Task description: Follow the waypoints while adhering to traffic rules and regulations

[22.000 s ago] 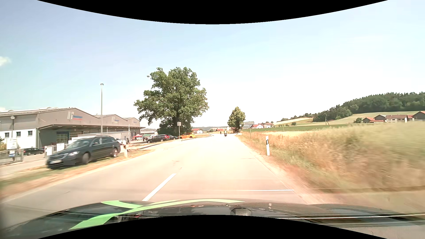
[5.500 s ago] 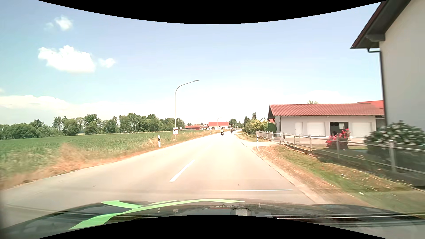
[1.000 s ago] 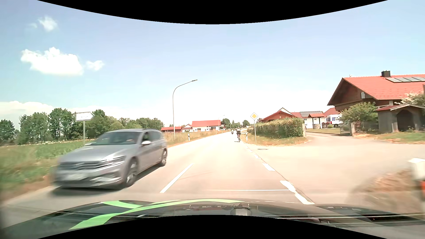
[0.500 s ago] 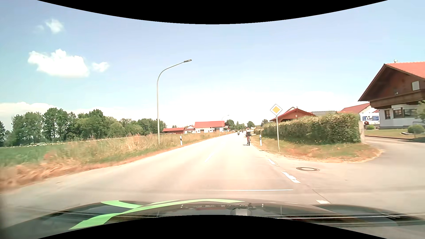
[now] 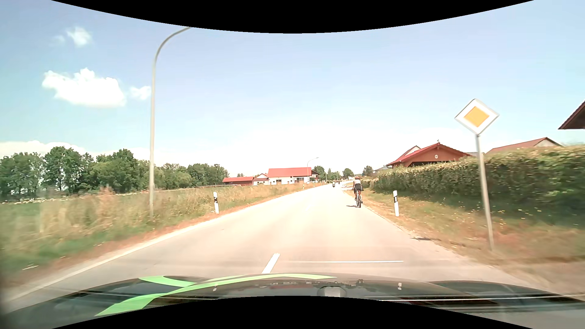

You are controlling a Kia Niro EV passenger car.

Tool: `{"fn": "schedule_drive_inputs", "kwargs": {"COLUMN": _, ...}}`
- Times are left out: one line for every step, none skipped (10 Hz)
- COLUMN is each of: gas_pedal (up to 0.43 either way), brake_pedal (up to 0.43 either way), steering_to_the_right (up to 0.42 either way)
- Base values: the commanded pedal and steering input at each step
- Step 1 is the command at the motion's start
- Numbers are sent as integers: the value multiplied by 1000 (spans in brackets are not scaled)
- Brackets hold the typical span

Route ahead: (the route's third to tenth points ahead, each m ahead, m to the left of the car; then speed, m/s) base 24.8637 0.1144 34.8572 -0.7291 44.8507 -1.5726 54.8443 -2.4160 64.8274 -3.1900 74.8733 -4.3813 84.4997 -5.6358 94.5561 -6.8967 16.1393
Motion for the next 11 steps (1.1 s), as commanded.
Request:
{"fn": "schedule_drive_inputs", "kwargs": {"gas_pedal": 441, "brake_pedal": 0, "steering_to_the_right": -4}}
{"fn": "schedule_drive_inputs", "kwargs": {"gas_pedal": 429, "brake_pedal": 0, "steering_to_the_right": -4}}
{"fn": "schedule_drive_inputs", "kwargs": {"gas_pedal": 429, "brake_pedal": 0, "steering_to_the_right": -3}}
{"fn": "schedule_drive_inputs", "kwargs": {"gas_pedal": 421, "brake_pedal": 0, "steering_to_the_right": -2}}
{"fn": "schedule_drive_inputs", "kwargs": {"gas_pedal": 409, "brake_pedal": 0, "steering_to_the_right": -1}}
{"fn": "schedule_drive_inputs", "kwargs": {"gas_pedal": 390, "brake_pedal": 0, "steering_to_the_right": 1}}
{"fn": "schedule_drive_inputs", "kwargs": {"gas_pedal": 378, "brake_pedal": 0, "steering_to_the_right": 6}}
{"fn": "schedule_drive_inputs", "kwargs": {"gas_pedal": 370, "brake_pedal": 0, "steering_to_the_right": 7}}
{"fn": "schedule_drive_inputs", "kwargs": {"gas_pedal": 370, "brake_pedal": 0, "steering_to_the_right": 8}}
{"fn": "schedule_drive_inputs", "kwargs": {"gas_pedal": 370, "brake_pedal": 0, "steering_to_the_right": 8}}
{"fn": "schedule_drive_inputs", "kwargs": {"gas_pedal": 370, "brake_pedal": 0, "steering_to_the_right": 10}}
